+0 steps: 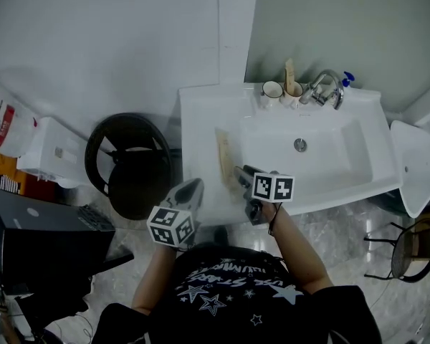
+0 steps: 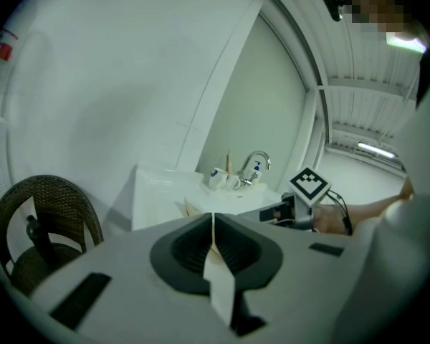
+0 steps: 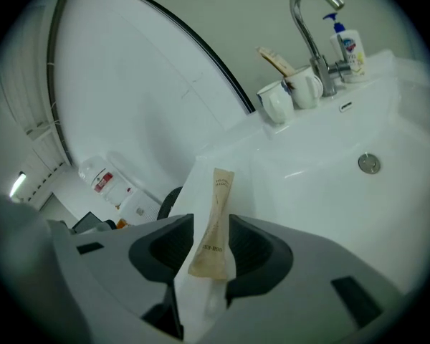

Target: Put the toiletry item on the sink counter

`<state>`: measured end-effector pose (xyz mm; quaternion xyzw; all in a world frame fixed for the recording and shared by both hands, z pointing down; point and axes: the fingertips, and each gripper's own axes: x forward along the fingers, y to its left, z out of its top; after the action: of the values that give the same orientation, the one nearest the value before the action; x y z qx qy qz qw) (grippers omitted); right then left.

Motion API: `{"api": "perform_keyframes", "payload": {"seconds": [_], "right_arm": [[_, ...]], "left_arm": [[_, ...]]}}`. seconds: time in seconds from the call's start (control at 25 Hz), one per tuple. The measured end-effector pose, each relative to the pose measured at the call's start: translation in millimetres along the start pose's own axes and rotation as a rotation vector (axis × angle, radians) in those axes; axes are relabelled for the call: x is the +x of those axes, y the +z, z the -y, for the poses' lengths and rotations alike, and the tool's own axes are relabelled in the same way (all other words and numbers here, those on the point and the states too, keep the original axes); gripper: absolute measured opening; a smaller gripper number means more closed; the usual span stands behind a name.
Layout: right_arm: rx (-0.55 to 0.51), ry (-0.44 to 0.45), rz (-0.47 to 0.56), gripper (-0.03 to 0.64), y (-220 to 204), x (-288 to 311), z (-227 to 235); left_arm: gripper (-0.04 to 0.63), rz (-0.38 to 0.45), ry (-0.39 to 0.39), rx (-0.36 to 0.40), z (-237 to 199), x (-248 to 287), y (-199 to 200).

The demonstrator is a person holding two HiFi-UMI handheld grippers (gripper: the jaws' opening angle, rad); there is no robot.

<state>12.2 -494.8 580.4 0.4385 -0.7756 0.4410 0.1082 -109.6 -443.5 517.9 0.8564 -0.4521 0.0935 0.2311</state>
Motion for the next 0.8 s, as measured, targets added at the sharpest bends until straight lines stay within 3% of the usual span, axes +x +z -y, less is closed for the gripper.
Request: {"api": "perform_keyframes", "payload": {"seconds": [0.28,0.8], "right_arm": [[-0.078,0.034,0.048,0.158,-6.7,-40.3,-17.5],[-0.188,0.06,0.102,0.029,-57.2,-130.0,-28.9]], "left_arm": [[0.02,0.019,0.008,0.018,31.8,-19.9,-8.1],[0.02,0.019,-0.01,0.033,104.8,-64.1,-47.3]]}}
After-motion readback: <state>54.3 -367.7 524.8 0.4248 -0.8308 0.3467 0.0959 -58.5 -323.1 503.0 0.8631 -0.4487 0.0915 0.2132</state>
